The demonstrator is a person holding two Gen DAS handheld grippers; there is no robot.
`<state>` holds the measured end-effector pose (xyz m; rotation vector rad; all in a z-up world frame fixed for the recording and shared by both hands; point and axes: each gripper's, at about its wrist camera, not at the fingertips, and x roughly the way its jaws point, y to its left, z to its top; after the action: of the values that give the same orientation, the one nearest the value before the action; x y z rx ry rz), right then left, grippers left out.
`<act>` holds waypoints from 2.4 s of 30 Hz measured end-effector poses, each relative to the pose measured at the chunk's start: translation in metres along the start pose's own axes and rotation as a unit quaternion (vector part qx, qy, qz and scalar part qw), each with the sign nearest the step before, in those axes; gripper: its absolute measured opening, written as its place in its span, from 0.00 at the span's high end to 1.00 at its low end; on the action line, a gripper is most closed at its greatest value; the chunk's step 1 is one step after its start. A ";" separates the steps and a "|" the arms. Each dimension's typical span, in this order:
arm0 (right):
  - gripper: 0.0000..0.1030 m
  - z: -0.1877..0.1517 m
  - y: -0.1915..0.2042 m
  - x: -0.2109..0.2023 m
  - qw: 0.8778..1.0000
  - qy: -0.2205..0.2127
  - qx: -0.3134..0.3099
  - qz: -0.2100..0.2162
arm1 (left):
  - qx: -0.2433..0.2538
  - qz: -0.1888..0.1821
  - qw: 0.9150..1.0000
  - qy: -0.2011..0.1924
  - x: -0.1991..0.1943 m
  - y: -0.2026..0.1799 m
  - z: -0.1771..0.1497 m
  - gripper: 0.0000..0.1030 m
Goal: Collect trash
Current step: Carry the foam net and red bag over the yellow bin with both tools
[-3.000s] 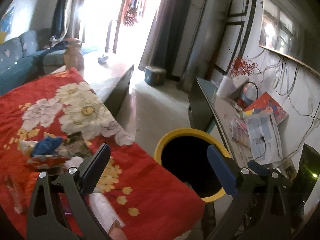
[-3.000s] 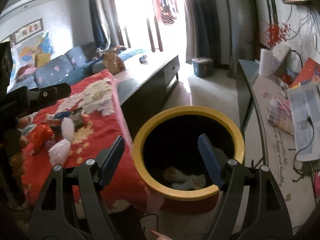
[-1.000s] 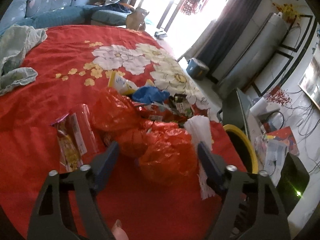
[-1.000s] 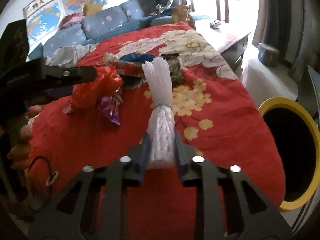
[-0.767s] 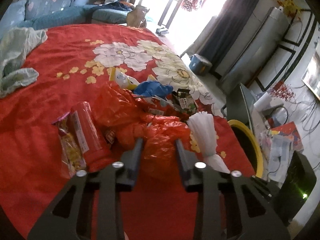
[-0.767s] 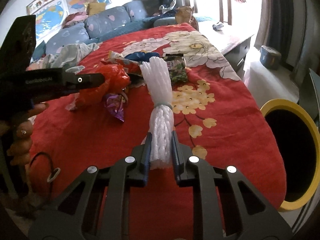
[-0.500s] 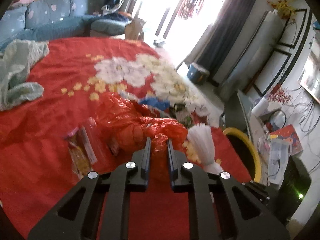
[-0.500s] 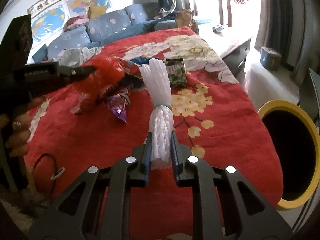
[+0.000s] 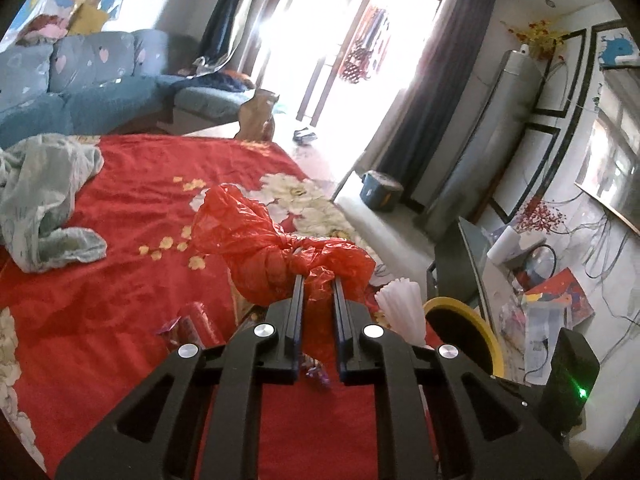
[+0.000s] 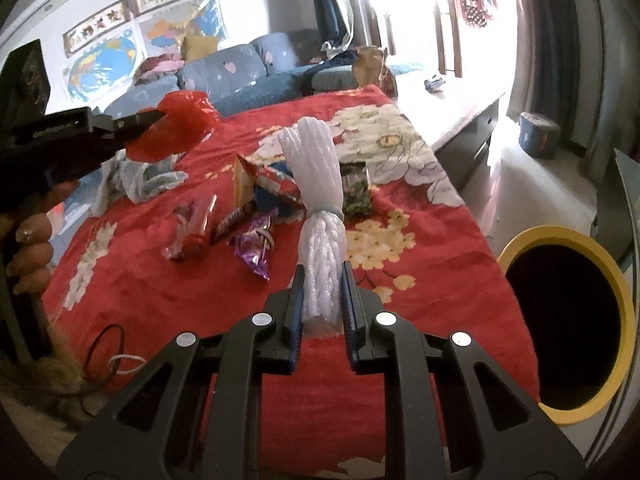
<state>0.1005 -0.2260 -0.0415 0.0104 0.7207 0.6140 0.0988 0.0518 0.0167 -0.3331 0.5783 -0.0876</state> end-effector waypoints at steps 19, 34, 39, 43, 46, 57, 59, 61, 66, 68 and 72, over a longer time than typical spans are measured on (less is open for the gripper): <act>0.89 0.016 -0.041 -0.037 0.997 -0.052 0.044 -0.035 | 0.065 -0.051 0.996 0.023 0.013 -0.063 -0.007 0.89; 0.89 0.011 -0.094 -0.059 0.989 -0.077 0.097 -0.086 | 0.119 -0.079 0.989 0.050 0.036 -0.112 -0.028 0.89; 0.89 0.007 -0.111 -0.062 0.985 -0.077 0.116 -0.103 | 0.135 -0.087 0.985 0.059 0.043 -0.129 -0.036 0.89; 0.89 0.003 -0.120 -0.064 0.982 -0.075 0.130 -0.115 | 0.147 -0.095 0.982 0.069 0.049 -0.139 -0.044 0.89; 0.88 0.000 -0.130 -0.064 0.980 -0.072 0.141 -0.123 | 0.158 -0.101 0.979 0.076 0.053 -0.148 -0.050 0.89; 0.88 -0.011 -0.157 -0.068 0.971 -0.068 0.174 -0.147 | 0.188 -0.118 0.970 0.100 0.069 -0.178 -0.073 0.89; 0.88 -0.013 -0.163 -0.067 0.970 -0.067 0.180 -0.151 | 0.192 -0.121 0.968 0.103 0.071 -0.182 -0.075 0.89; 0.88 -0.015 -0.168 -0.067 0.968 -0.065 0.186 -0.156 | 0.198 -0.124 0.966 0.107 0.074 -0.188 -0.079 0.89; 0.88 -0.021 -0.182 -0.068 0.963 -0.061 0.204 -0.164 | 0.210 -0.131 0.962 0.116 0.081 -0.200 -0.090 0.89; 0.88 -0.025 -0.189 -0.068 0.961 -0.057 0.213 -0.167 | 0.211 -0.134 0.961 0.120 0.083 -0.202 -0.092 0.89; 0.88 -0.029 -0.199 -0.068 0.957 -0.054 0.225 -0.174 | 0.216 -0.140 0.958 0.127 0.090 -0.209 -0.098 0.89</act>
<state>0.1471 -0.4322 -0.0638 0.3302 0.7218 0.1018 0.1225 -0.1889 -0.0377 0.0280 0.7455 -0.5297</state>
